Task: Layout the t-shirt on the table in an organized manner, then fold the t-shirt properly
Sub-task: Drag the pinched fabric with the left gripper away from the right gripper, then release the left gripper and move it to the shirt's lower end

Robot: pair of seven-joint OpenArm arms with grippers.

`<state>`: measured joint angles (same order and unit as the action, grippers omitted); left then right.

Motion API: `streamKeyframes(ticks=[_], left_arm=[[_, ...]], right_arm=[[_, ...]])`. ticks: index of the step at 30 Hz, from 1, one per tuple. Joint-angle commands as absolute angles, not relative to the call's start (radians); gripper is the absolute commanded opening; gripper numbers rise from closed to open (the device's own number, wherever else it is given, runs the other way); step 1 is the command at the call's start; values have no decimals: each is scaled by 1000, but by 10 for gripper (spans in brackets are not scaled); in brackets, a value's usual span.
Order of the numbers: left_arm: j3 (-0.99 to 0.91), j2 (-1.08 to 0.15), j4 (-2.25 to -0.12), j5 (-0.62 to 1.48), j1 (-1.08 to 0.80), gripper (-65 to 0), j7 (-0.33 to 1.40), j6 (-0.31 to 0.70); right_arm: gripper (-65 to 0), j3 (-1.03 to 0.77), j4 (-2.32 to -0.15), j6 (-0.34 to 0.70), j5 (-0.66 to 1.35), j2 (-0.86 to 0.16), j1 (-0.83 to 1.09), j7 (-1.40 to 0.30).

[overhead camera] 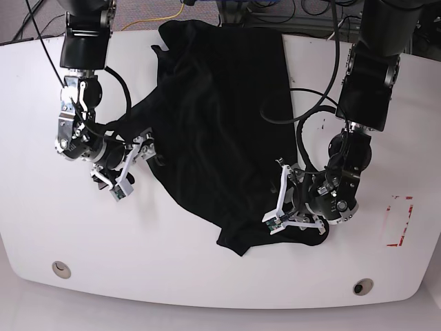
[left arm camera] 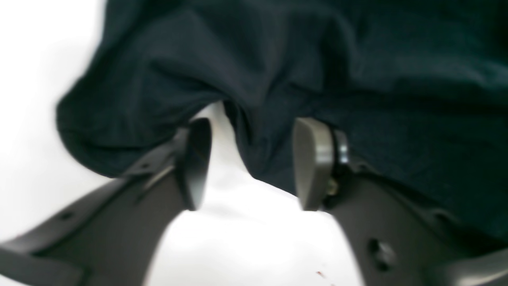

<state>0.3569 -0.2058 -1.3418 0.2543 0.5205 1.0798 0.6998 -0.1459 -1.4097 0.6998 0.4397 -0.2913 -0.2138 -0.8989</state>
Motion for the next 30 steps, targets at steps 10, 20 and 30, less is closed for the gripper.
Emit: streamKeyframes(ticks=[10, 20, 30], left_arm=[[214, -239, -1535, 260, 503, -264, 1147, 698], [1, -254, -1670, 265, 383, -264, 1156, 698], [-211, -249, -1747, 265, 294, -264, 1155, 698]], right_arm=[[0, -145, -1104, 698, 444, -291, -415, -866], [0, -82, -1082, 698, 444, -266, -421, -852], [0, -38, -1082, 698, 446, -229, -378, -851]])
